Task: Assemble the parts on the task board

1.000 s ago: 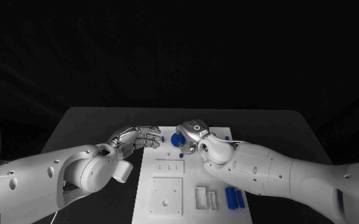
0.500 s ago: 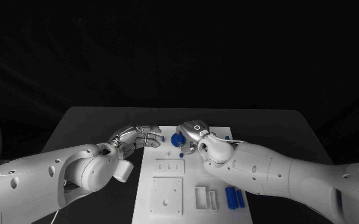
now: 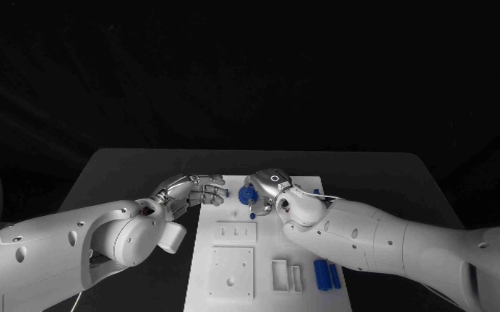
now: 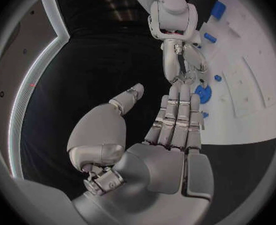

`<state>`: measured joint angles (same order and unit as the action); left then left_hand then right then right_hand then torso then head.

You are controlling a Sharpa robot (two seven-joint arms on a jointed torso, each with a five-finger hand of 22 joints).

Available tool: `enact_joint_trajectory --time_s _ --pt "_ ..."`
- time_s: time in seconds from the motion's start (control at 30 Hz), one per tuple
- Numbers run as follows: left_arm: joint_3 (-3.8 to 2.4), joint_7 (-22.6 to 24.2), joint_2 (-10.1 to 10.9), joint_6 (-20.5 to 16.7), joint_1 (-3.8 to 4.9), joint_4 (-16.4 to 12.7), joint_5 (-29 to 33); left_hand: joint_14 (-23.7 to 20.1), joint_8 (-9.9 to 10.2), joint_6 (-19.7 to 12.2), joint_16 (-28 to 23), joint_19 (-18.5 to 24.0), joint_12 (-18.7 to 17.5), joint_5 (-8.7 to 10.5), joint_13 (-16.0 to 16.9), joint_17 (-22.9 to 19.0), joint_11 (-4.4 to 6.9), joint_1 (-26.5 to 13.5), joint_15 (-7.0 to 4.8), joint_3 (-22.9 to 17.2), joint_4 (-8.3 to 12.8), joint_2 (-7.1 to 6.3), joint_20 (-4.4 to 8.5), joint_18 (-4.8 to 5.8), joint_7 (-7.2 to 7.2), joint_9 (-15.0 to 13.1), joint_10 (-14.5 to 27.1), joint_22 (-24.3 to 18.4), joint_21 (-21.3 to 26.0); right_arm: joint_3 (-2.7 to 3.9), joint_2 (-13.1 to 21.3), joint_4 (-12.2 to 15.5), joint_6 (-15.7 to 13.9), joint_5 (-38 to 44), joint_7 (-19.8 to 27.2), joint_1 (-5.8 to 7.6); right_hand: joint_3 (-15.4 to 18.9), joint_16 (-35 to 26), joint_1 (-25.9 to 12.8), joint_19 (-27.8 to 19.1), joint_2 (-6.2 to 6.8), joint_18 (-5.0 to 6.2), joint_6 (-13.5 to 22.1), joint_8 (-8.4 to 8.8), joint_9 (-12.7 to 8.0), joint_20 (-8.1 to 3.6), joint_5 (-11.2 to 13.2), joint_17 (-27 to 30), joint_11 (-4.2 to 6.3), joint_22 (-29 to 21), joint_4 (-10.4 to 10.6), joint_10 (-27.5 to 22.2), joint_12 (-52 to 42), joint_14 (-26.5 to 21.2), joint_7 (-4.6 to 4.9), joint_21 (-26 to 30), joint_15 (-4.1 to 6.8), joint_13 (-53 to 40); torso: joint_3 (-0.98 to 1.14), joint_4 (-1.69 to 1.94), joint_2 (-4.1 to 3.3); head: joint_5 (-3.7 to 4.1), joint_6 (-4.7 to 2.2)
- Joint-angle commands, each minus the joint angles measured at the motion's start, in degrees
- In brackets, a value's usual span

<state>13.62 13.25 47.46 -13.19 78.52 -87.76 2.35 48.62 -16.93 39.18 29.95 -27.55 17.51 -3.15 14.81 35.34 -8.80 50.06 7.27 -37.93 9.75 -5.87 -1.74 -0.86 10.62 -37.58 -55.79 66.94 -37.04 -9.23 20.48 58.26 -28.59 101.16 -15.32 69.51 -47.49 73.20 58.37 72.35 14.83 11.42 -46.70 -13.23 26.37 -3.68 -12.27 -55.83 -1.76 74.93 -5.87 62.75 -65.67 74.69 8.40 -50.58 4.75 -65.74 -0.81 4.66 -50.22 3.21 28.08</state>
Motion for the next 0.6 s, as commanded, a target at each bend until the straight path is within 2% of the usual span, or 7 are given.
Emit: enact_joint_trajectory --time_s 0.03,0.2,0.3,0.33,0.43,0.6 --pt "-0.04 0.33 -0.14 0.89 0.03 -0.05 0.32 0.26 0.35 0.54 0.17 -0.23 0.28 -0.09 0.08 -0.06 0.16 -0.12 0.02 -0.02 -0.17 0.24 0.17 0.72 1.43 -0.05 0.28 -0.06 -0.04 -0.06 0.07 0.10 2.38 -3.88 2.03 -0.10 0.62 -0.12 -0.59 -0.03 -1.21 3.58 0.16 0.00 0.03 -0.14 -0.62 -0.18 -0.07 0.84 0.17 -0.08 -0.26 -0.11 -0.02 -0.06 -0.24 0.08 0.02 0.01 -0.02 0.01 -0.07" --pt "-0.04 0.23 -0.13 0.81 0.03 0.01 0.32 0.25 0.36 0.54 0.17 -0.22 0.28 -0.10 0.08 -0.06 0.16 -0.17 0.02 -0.01 -0.22 0.29 0.18 0.72 1.44 -0.05 0.29 -0.07 -0.03 -0.06 0.13 -0.13 4.84 -5.32 2.35 -0.09 1.16 0.04 -3.04 -0.03 -2.71 3.58 1.51 0.57 -0.26 -0.03 -3.34 -0.51 -0.06 0.90 0.95 -0.22 -0.43 -0.12 -0.05 -0.10 -0.25 0.16 0.02 -0.02 0.01 -0.01 -0.22" --pt "-0.04 0.22 -0.12 0.82 0.03 0.01 0.32 0.24 0.41 0.53 0.16 -0.22 0.28 -0.14 0.08 -0.08 0.16 -0.36 0.01 -0.02 -0.47 0.66 0.19 0.72 1.44 -0.05 0.31 -0.10 -0.01 -0.05 0.24 -0.34 5.02 -6.03 2.39 -0.09 0.85 0.29 -4.71 0.00 -4.25 3.58 2.38 0.89 -0.42 -0.10 -4.07 -0.84 0.19 1.00 1.39 -0.17 -0.68 -0.12 -0.31 -0.22 -0.02 0.12 0.02 -0.01 0.02 0.01 -0.26" --pt "-0.04 0.22 -0.12 0.83 0.03 0.01 0.32 0.24 0.41 0.53 0.17 -0.22 0.28 -0.14 0.08 -0.08 0.16 -0.36 0.01 -0.02 -0.48 0.70 0.19 0.71 1.44 -0.06 0.31 -0.10 -0.01 -0.05 0.37 -0.42 5.02 -6.31 2.40 -0.09 0.41 0.43 -5.81 -0.03 -5.19 3.58 2.74 0.93 -0.45 -0.24 -4.22 -1.09 0.19 1.09 1.19 -0.23 -0.84 -0.18 -0.30 -0.36 0.01 0.10 0.02 -0.01 0.02 0.01 -0.26" --pt "-0.03 0.12 -0.01 0.76 0.03 0.00 0.32 0.23 0.42 0.53 0.16 -0.21 0.27 -0.15 0.08 -0.09 0.16 -0.33 0.01 -0.04 -0.46 0.76 0.20 0.71 1.43 -0.06 0.32 -0.10 0.00 -0.04 0.79 -0.36 4.85 -6.91 2.42 -0.08 -0.12 0.49 -6.53 -0.05 -5.60 3.58 2.87 0.90 -0.46 -0.31 -4.24 -1.24 0.17 1.10 1.03 -0.25 -0.94 -0.22 -0.28 -0.43 -0.02 0.11 0.04 -0.03 0.00 0.02 -0.40" --pt "-0.03 0.14 0.11 0.69 0.03 0.02 0.32 0.22 0.44 0.52 0.16 -0.18 0.28 -0.16 0.08 -0.09 0.17 -0.22 0.00 -0.08 -0.36 0.81 0.22 0.69 1.42 -0.06 0.33 -0.11 0.01 -0.03 1.60 -0.11 4.27 -7.53 2.54 -0.07 -0.92 0.58 -8.19 0.05 -5.96 3.58 2.75 0.53 -0.34 -0.44 -6.20 -1.57 0.07 1.12 0.08 -0.27 -1.18 -0.23 -0.18 -0.71 -0.11 0.15 0.01 -0.08 0.00 0.02 -0.45"
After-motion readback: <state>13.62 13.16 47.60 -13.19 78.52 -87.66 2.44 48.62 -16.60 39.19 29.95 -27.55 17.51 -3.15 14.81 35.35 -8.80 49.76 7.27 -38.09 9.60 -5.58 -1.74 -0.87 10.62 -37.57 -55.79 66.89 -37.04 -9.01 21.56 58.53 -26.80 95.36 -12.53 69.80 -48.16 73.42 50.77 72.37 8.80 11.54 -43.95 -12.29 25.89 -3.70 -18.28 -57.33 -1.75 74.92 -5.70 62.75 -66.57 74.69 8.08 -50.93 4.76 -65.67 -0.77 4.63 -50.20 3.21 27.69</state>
